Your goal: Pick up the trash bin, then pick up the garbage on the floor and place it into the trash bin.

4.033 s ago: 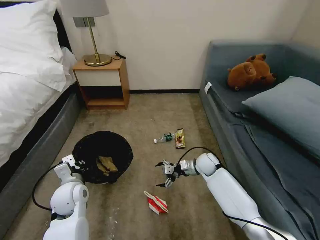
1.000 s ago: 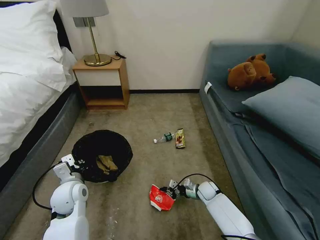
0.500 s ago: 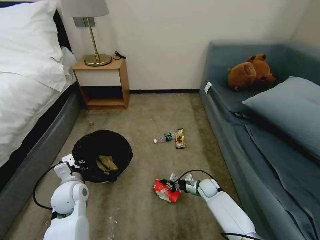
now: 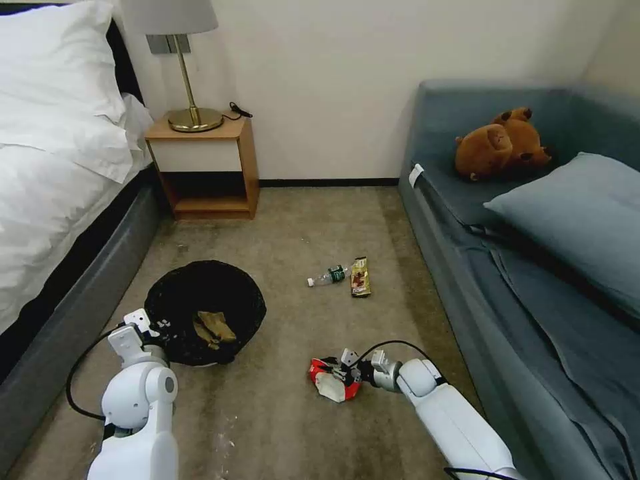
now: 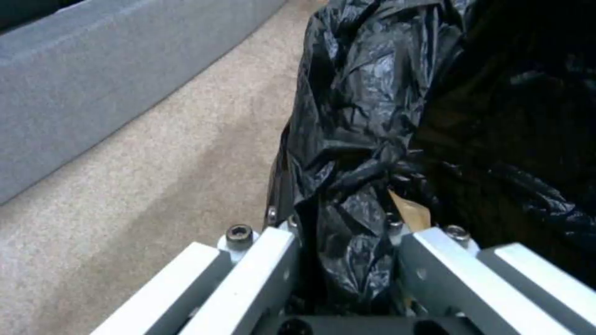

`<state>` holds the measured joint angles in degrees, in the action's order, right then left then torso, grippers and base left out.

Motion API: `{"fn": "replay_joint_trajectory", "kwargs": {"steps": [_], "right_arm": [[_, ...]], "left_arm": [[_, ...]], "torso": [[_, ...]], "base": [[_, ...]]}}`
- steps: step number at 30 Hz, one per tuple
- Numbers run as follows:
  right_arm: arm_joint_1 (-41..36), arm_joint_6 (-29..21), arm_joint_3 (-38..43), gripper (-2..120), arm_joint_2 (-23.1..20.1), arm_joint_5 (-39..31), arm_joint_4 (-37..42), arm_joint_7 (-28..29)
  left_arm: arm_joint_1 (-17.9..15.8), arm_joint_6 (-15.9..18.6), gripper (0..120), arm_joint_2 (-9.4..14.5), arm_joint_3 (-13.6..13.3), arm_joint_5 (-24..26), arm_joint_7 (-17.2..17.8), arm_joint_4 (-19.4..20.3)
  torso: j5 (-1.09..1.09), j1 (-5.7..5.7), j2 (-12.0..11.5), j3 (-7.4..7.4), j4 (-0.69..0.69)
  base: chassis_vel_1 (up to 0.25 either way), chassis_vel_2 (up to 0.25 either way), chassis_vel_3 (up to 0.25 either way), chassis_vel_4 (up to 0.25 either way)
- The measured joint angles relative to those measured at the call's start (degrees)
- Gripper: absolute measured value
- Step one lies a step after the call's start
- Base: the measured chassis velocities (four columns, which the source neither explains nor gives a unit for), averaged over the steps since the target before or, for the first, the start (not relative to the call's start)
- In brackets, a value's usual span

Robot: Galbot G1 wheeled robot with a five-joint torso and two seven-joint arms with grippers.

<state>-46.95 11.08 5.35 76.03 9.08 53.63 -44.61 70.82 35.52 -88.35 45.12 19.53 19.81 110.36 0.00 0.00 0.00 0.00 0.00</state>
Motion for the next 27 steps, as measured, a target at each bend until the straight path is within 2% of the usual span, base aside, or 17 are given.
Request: {"fn": "replay_joint_trajectory", "kwargs": {"steps": [1,2,4,5,6,10,12,15,17,27], "right_arm": [[0.08,0.58,0.30,39,-0.02,1.39,-0.22,-0.61],[0.08,0.58,0.30,39,-0.02,1.39,-0.22,-0.61],[0.29,1.92,0.86,49,0.08,3.79,-1.10,-0.94],[0.29,1.92,0.86,49,0.08,3.79,-1.10,-0.94],[0.50,2.86,1.16,57,0.33,5.51,-2.08,-0.70],[0.62,3.31,1.36,61,0.49,6.56,-2.64,-0.45],[1.11,3.82,1.73,82,0.64,9.35,-4.09,0.47],[1.30,4.01,1.77,86,0.63,9.92,-4.82,0.82],[1.56,4.27,1.92,96,0.64,10.04,-5.34,1.04],[2.75,4.33,2.32,100,0.72,9.32,-5.47,1.08]], "left_arm": [[0.04,0.00,3,0.00,0.01,0.00,0.00,0.07],[0.04,0.00,3,0.00,0.01,0.00,0.00,0.07],[0.17,0.00,3,-0.04,-0.01,-0.02,0.00,0.18],[0.17,0.00,3,-0.04,-0.01,-0.02,0.00,0.18],[0.22,0.00,3,-0.19,-0.14,-0.11,0.00,0.28],[0.24,0.00,3,-0.30,-0.28,-0.19,0.00,0.34],[0.26,0.00,3,-0.39,-0.63,-0.43,-0.03,0.45],[0.31,0.00,3,-0.39,-0.56,-0.43,-0.04,0.44],[0.39,0.00,3,-0.37,-0.49,-0.44,-0.06,0.42],[0.38,0.00,3,-0.37,-0.44,-0.41,-0.07,0.32]], "torso": [[0.00,0.00,0.00,0.00,0.00],[0.00,0.00,0.00,0.00,0.00],[0.00,0.00,0.00,0.00,0.00],[0.00,0.00,0.00,0.00,0.00],[0.00,0.00,0.00,0.00,0.01],[0.01,0.00,0.00,0.00,0.00],[0.00,0.00,0.00,0.00,0.00],[0.00,0.00,0.00,0.00,0.00],[0.00,0.00,0.00,0.00,0.00],[0.00,0.00,0.00,0.00,0.00]], "base": [[0.000,0.000,0.000,0.000],[0.000,0.000,0.000,0.000],[0.000,0.000,0.000,0.000],[0.000,0.000,0.000,0.000],[0.000,0.000,0.000,0.000],[0.000,0.000,0.000,0.000],[0.000,0.000,0.000,0.000],[0.000,0.000,0.000,0.000],[0.000,0.000,0.000,0.000],[0.000,0.000,0.000,0.000]]}}
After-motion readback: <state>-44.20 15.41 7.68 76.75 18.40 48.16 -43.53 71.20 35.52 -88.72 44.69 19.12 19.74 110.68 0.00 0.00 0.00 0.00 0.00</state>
